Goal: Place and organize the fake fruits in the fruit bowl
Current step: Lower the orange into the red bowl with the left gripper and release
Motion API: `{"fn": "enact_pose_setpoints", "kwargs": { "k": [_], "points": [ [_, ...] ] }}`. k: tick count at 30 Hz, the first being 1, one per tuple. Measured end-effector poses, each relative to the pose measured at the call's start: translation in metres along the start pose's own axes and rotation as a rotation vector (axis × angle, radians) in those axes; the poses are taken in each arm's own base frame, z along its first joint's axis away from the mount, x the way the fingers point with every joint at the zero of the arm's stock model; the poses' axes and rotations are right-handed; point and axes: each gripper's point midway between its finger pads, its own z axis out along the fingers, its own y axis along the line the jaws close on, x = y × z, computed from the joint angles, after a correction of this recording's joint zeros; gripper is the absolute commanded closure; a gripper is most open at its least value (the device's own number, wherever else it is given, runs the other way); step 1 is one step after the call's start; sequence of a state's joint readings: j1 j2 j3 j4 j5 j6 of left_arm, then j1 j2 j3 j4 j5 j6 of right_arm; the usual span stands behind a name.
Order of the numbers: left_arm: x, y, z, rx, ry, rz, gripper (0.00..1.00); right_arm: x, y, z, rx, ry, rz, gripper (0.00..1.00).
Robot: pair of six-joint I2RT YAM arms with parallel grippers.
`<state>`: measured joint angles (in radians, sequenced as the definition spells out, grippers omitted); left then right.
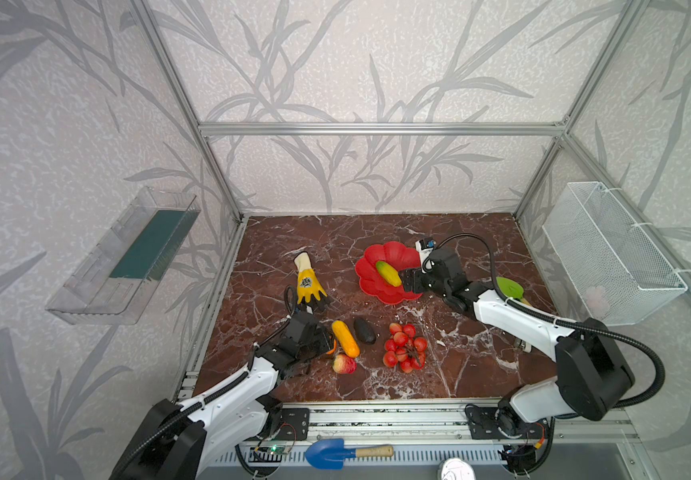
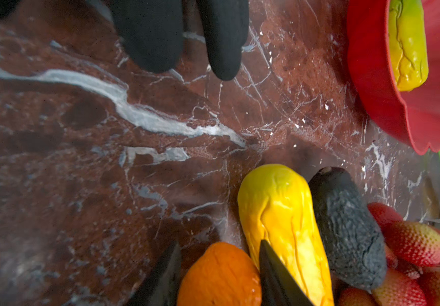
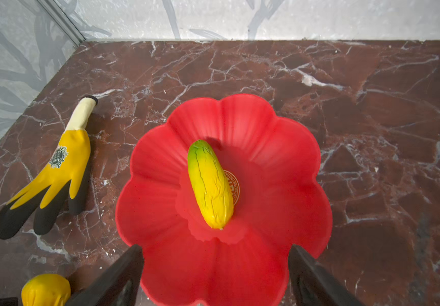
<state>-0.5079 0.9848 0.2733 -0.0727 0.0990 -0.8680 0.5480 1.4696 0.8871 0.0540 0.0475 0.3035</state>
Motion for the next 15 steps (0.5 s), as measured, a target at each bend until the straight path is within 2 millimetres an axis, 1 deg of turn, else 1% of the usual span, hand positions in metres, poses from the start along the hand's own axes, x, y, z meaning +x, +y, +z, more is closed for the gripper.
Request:
{"fn": "enact_pose_setpoints", "kwargs": {
  "k": [4,7,10,12,14,15],
  "points": [
    [0.000,-0.005,-0.001,0.011,-0.003,0.034,0.65,0.009,-0.004,-0.002,0.009,0.011,0.005,0.14],
    [-0.011,-0.015,-0.011,0.014,-0.025,0.078,0.65,0.011,-0.005,-0.003,0.010,0.015,0.010,0.14],
    [-0.036,-0.044,-0.026,0.070,-0.096,0.139,0.65,0.011,-0.005,-0.007,0.009,0.011,0.010,0.14],
    [-0.056,-0.067,-0.035,0.116,-0.149,0.182,0.65,0.014,-0.007,-0.011,0.010,0.011,0.011,0.14],
    [-0.071,-0.088,-0.037,0.143,-0.175,0.218,0.65,0.016,-0.009,-0.013,0.013,0.014,0.012,0.14],
    [-0.079,-0.098,-0.034,0.152,-0.178,0.237,0.65,0.018,-0.010,-0.015,0.016,0.016,0.012,0.14]
  ]
}}
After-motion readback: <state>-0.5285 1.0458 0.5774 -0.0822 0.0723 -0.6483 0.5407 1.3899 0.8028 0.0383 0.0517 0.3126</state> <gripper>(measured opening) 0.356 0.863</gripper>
